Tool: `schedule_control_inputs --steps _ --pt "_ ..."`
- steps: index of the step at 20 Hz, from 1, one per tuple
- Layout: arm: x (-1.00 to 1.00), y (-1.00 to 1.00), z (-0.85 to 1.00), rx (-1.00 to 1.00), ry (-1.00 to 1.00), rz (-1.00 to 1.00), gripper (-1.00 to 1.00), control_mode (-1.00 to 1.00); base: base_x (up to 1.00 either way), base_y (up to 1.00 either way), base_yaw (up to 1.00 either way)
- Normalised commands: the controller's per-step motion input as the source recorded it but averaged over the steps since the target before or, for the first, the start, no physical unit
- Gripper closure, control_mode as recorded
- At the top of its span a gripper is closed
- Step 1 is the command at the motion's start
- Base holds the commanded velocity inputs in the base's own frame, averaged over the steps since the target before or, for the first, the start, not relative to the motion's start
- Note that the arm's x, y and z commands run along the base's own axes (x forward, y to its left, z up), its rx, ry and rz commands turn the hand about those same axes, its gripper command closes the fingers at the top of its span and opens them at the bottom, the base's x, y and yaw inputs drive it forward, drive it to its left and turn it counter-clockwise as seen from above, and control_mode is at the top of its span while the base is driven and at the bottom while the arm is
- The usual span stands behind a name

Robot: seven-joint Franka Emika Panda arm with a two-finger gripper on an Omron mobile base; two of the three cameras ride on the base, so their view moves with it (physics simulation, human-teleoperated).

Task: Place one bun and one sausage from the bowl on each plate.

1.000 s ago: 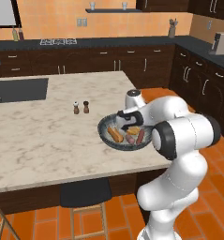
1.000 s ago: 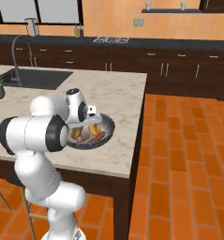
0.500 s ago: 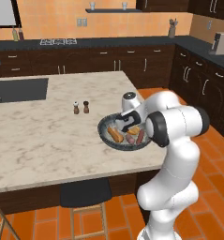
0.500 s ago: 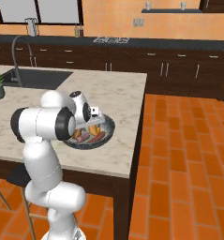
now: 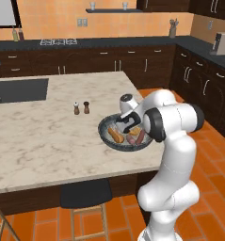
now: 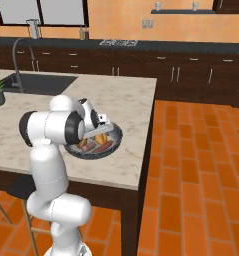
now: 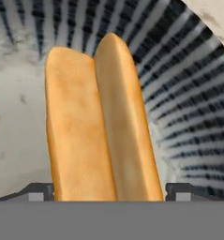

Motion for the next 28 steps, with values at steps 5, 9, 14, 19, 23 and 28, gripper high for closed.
schedule_control_inputs --steps 5,9,14,19,23,28 --pt "0.03 -0.02 -0.05 -0.01 0.02 0.00 1.00 -1.00 0.00 0.00 0.00" --pt "-0.56 -0.01 0.81 0.02 -0.07 0.00 1.00 -1.00 0.00 0.00 0.00" --pt "-1.00 -0.14 0.76 0.16 -0.28 0.00 1.00 -1.00 0.00 0.00 0.00" --pt "-0.40 0.03 0.36 0.07 -0.08 0.02 1.00 1.00 -0.58 0.41 0.06" --pt "0.00 0.00 0.00 0.00 0.00 0.00 1.00 1.00 -0.61 1.00 0.12" --pt "0.00 0.00 0.00 0.00 0.00 0.00 1.00 1.00 -0.23 1.00 0.07"
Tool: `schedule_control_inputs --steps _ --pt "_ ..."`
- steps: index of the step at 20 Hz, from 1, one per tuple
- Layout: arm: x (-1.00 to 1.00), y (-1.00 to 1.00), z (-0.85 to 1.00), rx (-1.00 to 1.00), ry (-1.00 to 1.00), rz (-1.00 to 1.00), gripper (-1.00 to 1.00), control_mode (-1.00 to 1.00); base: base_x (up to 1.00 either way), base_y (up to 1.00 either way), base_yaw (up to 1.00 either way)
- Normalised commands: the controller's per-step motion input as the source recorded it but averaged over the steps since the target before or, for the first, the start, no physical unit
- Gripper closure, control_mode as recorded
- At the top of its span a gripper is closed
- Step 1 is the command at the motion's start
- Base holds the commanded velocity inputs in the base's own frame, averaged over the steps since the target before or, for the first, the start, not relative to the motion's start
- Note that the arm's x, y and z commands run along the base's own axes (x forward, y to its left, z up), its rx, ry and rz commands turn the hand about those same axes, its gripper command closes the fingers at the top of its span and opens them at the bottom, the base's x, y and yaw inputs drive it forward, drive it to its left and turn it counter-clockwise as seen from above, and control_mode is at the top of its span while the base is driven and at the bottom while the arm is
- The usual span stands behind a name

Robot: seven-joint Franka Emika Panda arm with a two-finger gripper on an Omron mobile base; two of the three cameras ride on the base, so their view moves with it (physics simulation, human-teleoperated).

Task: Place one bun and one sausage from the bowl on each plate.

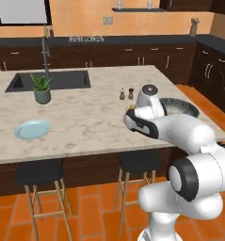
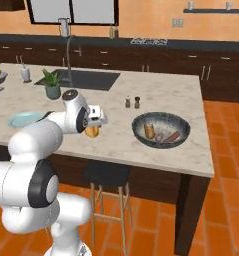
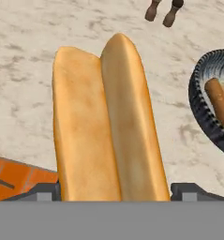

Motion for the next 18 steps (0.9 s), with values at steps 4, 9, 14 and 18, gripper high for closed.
schedule_control_inputs --steps 4,9,14,18 --pt "0.00 0.00 0.00 0.00 0.00 0.00 1.00 1.00 0.00 1.00 0.05" --pt "0.00 0.00 0.00 0.00 0.00 0.00 1.00 1.00 -0.42 1.00 0.10" --pt "0.00 0.00 0.00 0.00 0.00 0.00 1.00 1.00 -0.19 1.00 0.07" --pt "0.00 0.00 0.00 0.00 0.00 0.00 1.00 1.00 0.41 1.00 -0.04"
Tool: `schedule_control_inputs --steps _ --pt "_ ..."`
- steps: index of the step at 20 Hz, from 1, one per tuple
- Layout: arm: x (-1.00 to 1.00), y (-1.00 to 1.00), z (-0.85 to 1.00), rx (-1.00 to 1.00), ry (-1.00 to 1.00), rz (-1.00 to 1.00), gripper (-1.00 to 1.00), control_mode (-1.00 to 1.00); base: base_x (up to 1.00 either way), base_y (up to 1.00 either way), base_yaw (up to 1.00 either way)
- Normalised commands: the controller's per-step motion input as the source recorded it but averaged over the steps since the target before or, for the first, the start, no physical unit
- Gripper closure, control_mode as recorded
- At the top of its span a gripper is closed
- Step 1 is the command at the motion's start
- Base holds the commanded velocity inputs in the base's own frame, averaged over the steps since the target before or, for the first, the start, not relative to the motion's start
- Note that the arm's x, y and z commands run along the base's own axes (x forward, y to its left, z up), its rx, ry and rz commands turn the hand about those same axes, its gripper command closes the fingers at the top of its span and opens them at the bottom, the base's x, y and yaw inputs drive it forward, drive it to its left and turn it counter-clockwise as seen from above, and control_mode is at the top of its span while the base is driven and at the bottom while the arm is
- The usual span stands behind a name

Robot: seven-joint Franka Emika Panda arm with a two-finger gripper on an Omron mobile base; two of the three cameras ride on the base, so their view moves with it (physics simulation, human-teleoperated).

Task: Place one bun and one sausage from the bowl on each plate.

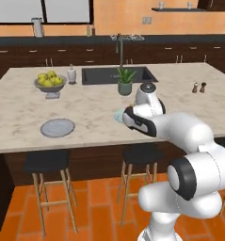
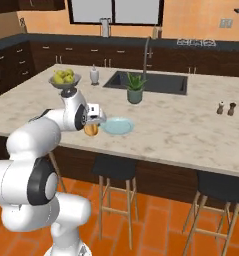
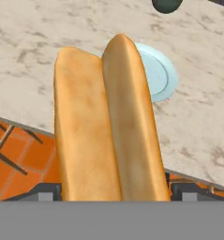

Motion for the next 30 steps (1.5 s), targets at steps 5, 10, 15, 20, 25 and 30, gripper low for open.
schedule_control_inputs --steps 5,10,15,20,25,30 --pt "0.00 0.00 0.00 0.00 0.00 0.00 1.00 1.00 0.71 0.88 -0.13" --pt "0.00 0.00 0.00 0.00 0.00 0.00 1.00 1.00 0.77 0.79 -0.09" --pt "0.26 0.59 -0.03 0.06 0.07 -0.01 1.00 -1.00 0.18 0.37 -0.02" --pt "0.24 0.42 -0.54 0.07 0.26 0.00 1.00 -1.00 0.00 0.00 0.00" --pt "0.05 0.10 -0.77 -0.10 0.28 0.03 1.00 -1.00 0.00 0.00 0.00" --pt "0.15 0.21 -0.54 0.01 0.13 0.00 1.00 -1.00 0.00 0.00 0.00"
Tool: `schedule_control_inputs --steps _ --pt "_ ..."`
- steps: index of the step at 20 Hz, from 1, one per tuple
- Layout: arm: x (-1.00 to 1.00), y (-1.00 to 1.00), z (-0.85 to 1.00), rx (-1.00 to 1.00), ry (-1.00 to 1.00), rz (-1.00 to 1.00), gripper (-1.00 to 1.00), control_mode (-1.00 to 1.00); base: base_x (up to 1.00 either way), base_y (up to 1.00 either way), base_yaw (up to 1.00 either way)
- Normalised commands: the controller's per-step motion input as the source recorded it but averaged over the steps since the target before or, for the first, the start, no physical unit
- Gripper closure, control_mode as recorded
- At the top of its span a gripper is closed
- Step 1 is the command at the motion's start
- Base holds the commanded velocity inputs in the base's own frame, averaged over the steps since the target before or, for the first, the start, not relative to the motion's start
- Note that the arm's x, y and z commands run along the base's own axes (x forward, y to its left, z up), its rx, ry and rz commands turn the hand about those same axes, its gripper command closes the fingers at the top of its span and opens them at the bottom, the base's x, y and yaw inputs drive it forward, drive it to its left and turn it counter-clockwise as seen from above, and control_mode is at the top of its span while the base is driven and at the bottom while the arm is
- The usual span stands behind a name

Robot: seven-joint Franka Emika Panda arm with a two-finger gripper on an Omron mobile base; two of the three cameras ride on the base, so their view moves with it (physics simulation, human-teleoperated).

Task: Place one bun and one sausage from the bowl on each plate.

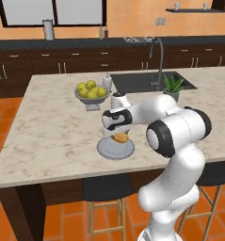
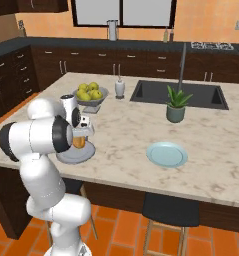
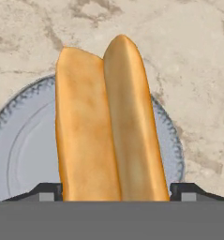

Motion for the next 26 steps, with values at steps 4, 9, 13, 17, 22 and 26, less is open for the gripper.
schedule_control_inputs --steps 4,9,13,17,22,26 --pt "-0.08 0.23 -0.16 0.00 0.06 0.01 -1.00 -1.00 0.00 0.00 0.00" --pt "-0.53 -0.06 0.00 0.00 0.00 0.00 -1.00 -1.00 0.00 0.00 0.00" --pt "-0.56 -0.28 0.00 0.01 -0.06 0.00 -1.00 -1.00 0.00 0.00 0.00" --pt "-0.26 -0.39 0.33 0.16 -0.13 -0.01 -1.00 -1.00 0.00 0.00 0.00" --pt "-1.00 -0.85 0.48 0.19 -0.21 0.00 -1.00 -1.00 0.00 0.00 0.00" --pt "-1.00 -0.37 0.89 0.07 -0.27 0.00 -1.00 -1.00 0.00 0.00 0.00"
